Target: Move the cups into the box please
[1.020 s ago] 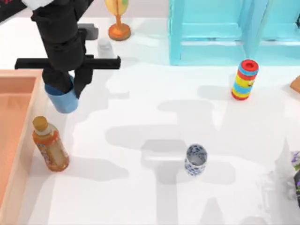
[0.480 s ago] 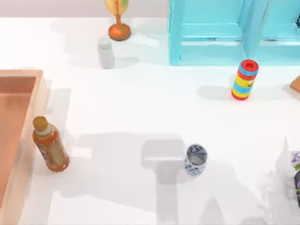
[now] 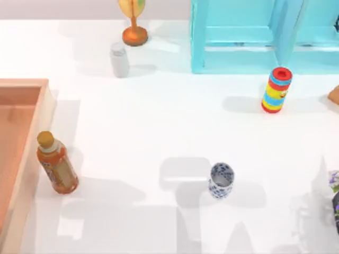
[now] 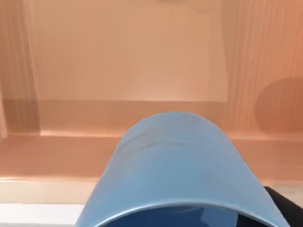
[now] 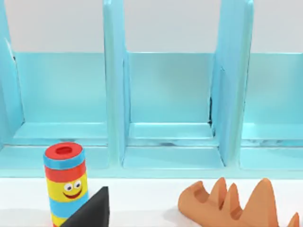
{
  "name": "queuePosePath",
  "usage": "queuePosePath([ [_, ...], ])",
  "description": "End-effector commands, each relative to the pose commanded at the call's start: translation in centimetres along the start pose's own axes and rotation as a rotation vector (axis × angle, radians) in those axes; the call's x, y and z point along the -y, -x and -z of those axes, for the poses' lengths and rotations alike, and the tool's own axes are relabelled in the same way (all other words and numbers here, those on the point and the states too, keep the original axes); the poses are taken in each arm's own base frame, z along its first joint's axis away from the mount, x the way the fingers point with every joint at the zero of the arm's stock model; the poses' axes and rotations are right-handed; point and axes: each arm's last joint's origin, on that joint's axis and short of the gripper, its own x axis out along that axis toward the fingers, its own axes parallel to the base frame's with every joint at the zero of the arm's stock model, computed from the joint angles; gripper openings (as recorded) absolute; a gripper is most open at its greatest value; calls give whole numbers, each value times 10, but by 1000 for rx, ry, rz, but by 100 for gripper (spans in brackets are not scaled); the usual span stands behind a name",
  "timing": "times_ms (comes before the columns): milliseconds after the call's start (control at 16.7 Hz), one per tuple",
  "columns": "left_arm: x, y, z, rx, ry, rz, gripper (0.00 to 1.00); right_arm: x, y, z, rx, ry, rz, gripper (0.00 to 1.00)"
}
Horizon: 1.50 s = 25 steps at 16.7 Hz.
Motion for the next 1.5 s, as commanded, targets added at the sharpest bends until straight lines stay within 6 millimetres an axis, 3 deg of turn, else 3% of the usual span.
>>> queuePosePath([
  [300, -1, -5, -1, -4, 3, 0, 0, 0, 0, 0, 0, 0, 0, 100],
  [720, -8, -59, -1, 1, 2, -1, 0, 0, 0, 0, 0, 0, 0, 100],
  [1020, -9, -64, 0, 0, 0, 0, 0, 0, 0, 0, 0, 0, 0, 100],
  [1500, -9, -64, 0, 0, 0, 0, 60, 0, 0, 0, 0, 0, 0, 100],
])
